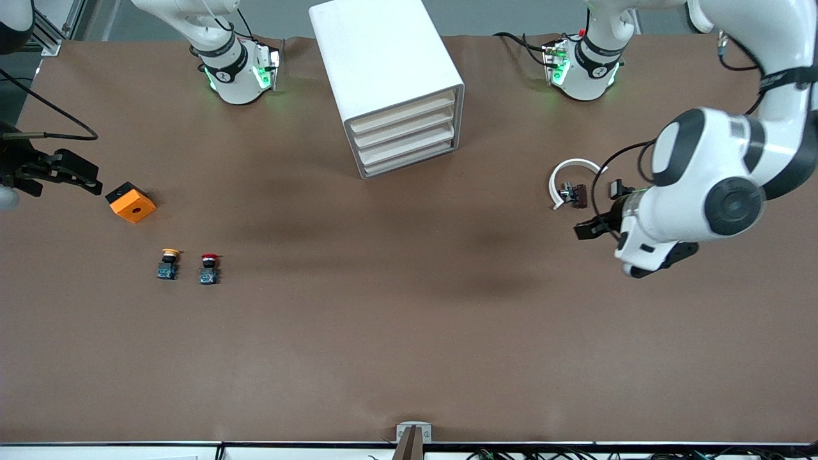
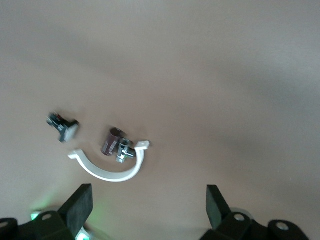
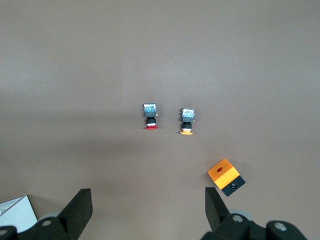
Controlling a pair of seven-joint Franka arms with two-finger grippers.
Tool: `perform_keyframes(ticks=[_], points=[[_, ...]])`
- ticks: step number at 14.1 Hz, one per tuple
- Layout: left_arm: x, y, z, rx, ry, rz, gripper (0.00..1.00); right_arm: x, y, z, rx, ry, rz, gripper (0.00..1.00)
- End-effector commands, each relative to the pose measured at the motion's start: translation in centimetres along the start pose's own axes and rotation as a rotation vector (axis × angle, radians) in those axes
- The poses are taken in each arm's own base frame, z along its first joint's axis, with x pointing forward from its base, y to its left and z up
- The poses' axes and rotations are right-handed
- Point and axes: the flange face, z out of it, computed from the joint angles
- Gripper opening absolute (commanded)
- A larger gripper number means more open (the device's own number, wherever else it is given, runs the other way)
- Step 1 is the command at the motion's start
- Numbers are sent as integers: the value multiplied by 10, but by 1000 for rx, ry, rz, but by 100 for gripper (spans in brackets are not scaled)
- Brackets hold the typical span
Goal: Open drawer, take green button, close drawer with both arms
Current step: 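Reach the left gripper toward the white cabinet's top drawer handle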
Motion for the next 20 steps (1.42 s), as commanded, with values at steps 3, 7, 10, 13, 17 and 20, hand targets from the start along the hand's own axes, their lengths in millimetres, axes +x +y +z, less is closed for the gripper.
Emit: perform_keyframes(ticks=[3, 7, 10, 13, 17, 20], points=[[-16, 70, 69, 93, -62, -349, 100, 3, 0, -5, 19, 4, -3, 100], [-30, 119, 129, 134, -184, -505, 100, 3, -3, -5, 18, 4, -8, 100], [-57, 146, 164, 203, -214, -682, 100, 3, -3, -4, 18, 3, -8, 100], [-97, 177, 205, 286, -246, -825, 100, 3, -3, -5, 18, 4, -8, 100], [-138, 205, 248, 383, -377, -1013, 100, 3, -3, -5, 18, 4, -8, 100], [-164, 218, 260, 439, -455, -1122, 100, 3, -3, -5, 18, 4, -8, 100]])
